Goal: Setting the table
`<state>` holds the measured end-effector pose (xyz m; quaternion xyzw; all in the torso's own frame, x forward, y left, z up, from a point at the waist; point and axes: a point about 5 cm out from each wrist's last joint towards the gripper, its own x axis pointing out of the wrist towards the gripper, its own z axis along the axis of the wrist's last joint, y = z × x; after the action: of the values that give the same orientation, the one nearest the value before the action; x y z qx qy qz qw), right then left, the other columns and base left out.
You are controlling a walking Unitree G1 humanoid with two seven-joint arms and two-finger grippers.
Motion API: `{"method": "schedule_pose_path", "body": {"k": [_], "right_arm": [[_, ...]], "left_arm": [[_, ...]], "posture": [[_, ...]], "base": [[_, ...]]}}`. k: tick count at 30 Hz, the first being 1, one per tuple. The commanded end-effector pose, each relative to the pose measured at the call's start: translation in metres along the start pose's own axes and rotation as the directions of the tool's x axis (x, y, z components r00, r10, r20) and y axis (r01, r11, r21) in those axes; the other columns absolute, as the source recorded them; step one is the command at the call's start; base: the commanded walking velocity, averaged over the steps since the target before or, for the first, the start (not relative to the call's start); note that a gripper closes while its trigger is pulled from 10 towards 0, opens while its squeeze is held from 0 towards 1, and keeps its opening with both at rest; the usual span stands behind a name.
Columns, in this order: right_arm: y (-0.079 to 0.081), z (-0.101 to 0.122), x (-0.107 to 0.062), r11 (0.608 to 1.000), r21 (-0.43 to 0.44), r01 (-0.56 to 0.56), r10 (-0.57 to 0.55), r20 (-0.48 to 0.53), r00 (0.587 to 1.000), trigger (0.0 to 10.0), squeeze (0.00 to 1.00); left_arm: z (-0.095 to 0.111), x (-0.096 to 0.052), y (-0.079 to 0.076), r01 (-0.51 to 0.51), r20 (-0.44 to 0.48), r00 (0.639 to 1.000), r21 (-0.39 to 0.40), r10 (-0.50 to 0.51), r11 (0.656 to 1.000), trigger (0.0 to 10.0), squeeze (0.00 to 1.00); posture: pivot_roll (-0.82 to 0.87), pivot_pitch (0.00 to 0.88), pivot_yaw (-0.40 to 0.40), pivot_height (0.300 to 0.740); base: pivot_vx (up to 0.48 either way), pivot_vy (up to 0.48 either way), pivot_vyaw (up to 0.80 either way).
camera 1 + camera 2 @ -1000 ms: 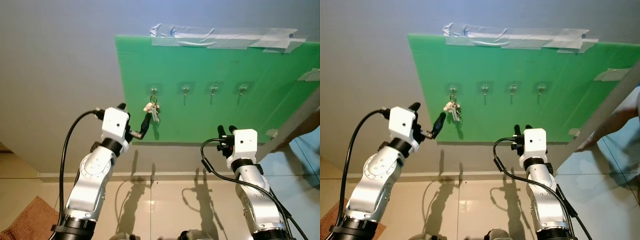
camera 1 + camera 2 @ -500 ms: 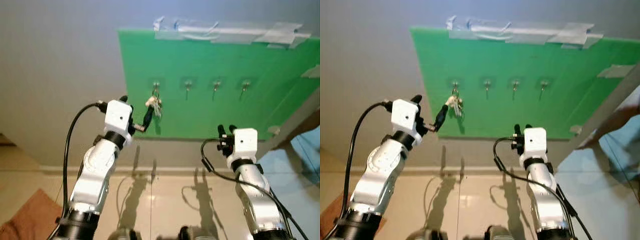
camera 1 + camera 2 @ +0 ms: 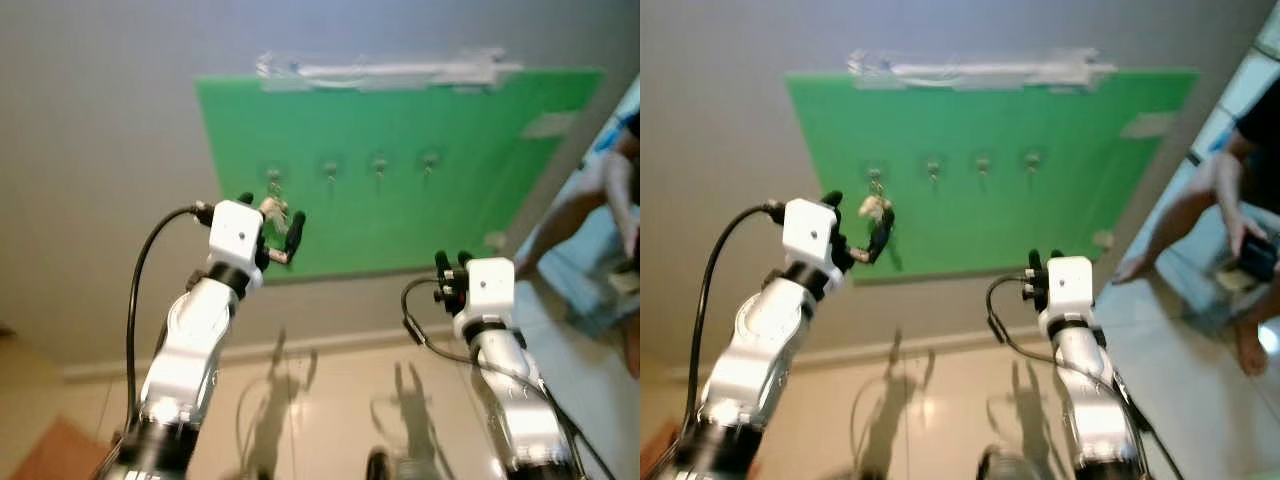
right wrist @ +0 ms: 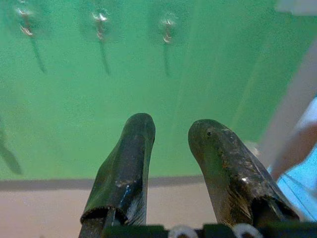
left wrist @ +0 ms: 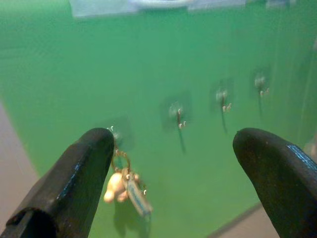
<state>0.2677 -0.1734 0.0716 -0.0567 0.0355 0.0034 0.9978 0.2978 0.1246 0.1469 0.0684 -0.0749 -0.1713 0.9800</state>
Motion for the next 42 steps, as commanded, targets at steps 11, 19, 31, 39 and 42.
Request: {"method": "schedule_pose_path", "body": {"k": [11,19,31,39,42], "right_arm": [[0.0018,0.0052,0.0034,1.000,-0.014,-0.010,0.010,0.017,1.000,10.0,0.00],[0.0011,0.0054,0.0043,1.000,-0.015,-0.009,0.009,0.017,1.000,10.0,0.00],[0.0016,0.0059,0.0057,1.000,-0.016,-0.011,0.012,0.021,1.000,10.0,0.00],[0.0017,0.0060,0.0069,1.000,-0.018,-0.016,0.017,0.022,1.000,10.0,0.00],[0.0018,0.0061,0.0072,1.000,-0.018,-0.017,0.017,0.022,1.000,10.0,0.00]], "left_arm": [[-0.0048,-0.0017,0.0028,-0.019,-0.023,1.000,0.005,0.019,1.000,10.0,0.00],[-0.0052,-0.0016,0.0014,-0.026,-0.025,0.999,0.001,0.026,1.000,10.0,0.00],[-0.0059,-0.0040,0.0007,-0.047,-0.026,0.999,0.000,0.047,0.999,10.0,0.00],[-0.0059,-0.0024,0.0009,-0.059,-0.033,0.998,-0.004,0.059,0.998,10.0,0.00],[-0.0058,-0.0021,0.0009,-0.059,-0.032,0.998,-0.002,0.059,0.998,10.0,0.00]], "posture": [[-0.15,0.041,0.023,0.740],[-0.15,0.042,0.023,0.740],[-0.15,0.035,0.019,0.740],[-0.14,0.028,0.016,0.740],[-0.14,0.025,0.016,0.740]], "base": [[0.000,0.000,0.00],[0.000,0.000,0.00],[0.000,0.000,0.00],[0.000,0.000,0.00],[0.000,0.000,0.00]]}}
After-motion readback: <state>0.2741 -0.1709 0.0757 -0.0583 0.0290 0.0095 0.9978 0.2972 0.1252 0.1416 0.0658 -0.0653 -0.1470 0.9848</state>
